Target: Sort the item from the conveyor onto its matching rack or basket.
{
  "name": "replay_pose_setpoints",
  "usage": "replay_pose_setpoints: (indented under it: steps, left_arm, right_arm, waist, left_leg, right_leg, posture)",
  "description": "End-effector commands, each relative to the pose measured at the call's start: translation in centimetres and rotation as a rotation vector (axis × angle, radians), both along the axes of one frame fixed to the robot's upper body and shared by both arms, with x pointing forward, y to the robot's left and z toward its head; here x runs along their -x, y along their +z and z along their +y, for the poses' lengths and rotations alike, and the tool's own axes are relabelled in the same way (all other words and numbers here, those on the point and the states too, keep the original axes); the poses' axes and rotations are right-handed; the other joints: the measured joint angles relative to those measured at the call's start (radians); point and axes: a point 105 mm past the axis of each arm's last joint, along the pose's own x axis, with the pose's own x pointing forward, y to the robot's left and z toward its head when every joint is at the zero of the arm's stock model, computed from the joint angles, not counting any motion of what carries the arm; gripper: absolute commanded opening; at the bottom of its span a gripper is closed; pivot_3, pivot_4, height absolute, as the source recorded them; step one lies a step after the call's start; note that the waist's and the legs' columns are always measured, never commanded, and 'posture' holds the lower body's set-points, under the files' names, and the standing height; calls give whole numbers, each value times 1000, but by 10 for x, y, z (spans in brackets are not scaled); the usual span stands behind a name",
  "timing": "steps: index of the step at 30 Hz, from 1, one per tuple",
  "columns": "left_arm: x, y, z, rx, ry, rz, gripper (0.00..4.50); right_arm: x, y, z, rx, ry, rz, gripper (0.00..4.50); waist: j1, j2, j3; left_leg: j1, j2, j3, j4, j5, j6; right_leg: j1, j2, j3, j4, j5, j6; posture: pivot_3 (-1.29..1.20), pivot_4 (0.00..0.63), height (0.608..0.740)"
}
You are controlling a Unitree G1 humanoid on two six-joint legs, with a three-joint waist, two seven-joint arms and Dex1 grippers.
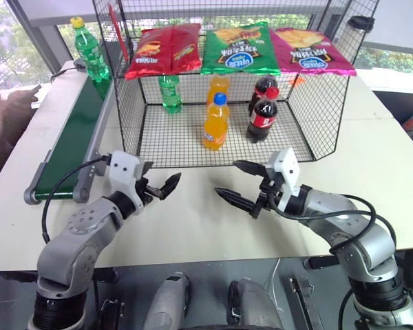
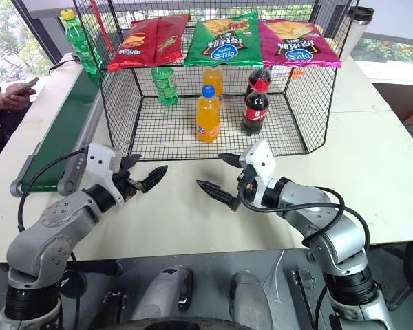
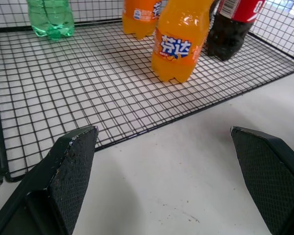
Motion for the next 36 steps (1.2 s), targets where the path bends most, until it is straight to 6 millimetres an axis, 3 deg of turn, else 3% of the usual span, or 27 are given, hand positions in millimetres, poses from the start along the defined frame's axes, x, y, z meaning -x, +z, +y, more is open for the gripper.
replay_pose_setpoints:
  steps: [1,10,16,23,29,36]
  left_arm:
    - [3,16,8,4,34,-60,4473]
    - [5,32,48,72,226,-112,4473]
    - [5,46,87,109,389,-153,4473]
    - [6,58,128,17,491,-178,4473]
    - [6,50,152,-14,552,-151,4473]
    - [7,31,160,-36,567,-107,4473]
  right_arm:
    - [10,12,1,2,58,-52,4500]
    - [18,17,7,0,121,-65,4500]
    - [19,20,11,-11,144,-68,4500]
    - [23,25,19,-9,214,-91,4500]
    - [20,21,21,-7,211,-92,4500]
    - [19,20,20,-6,201,-99,4500]
  waist:
    - [0,0,0]
    - [0,0,0]
    - [0,0,0]
    - [0,0,0]
    - [0,0,0]
    - [0,0,0]
  left_leg:
    - [0,0,0,0,0,0]
    - [0,0,0,0,0,0]
    - [0,0,0,0,0,0]
    - [0,0,0,0,0,0]
    - [0,0,0,0,0,0]
    - [0,0,0,-1,0,0]
  right_leg:
    - [0,0,0,0,0,0]
    - [0,0,0,0,0,0]
    - [0,0,0,0,0,0]
    - [0,0,0,0,0,0]
    - [0,0,0,-1,0,0]
    - [0,-2,0,-1,0,0]
  posture:
    - [0,150,739]
    - [0,150,739]
    - [0,150,739]
    - [0,150,739]
    - [0,150,739]
    - [0,150,739]
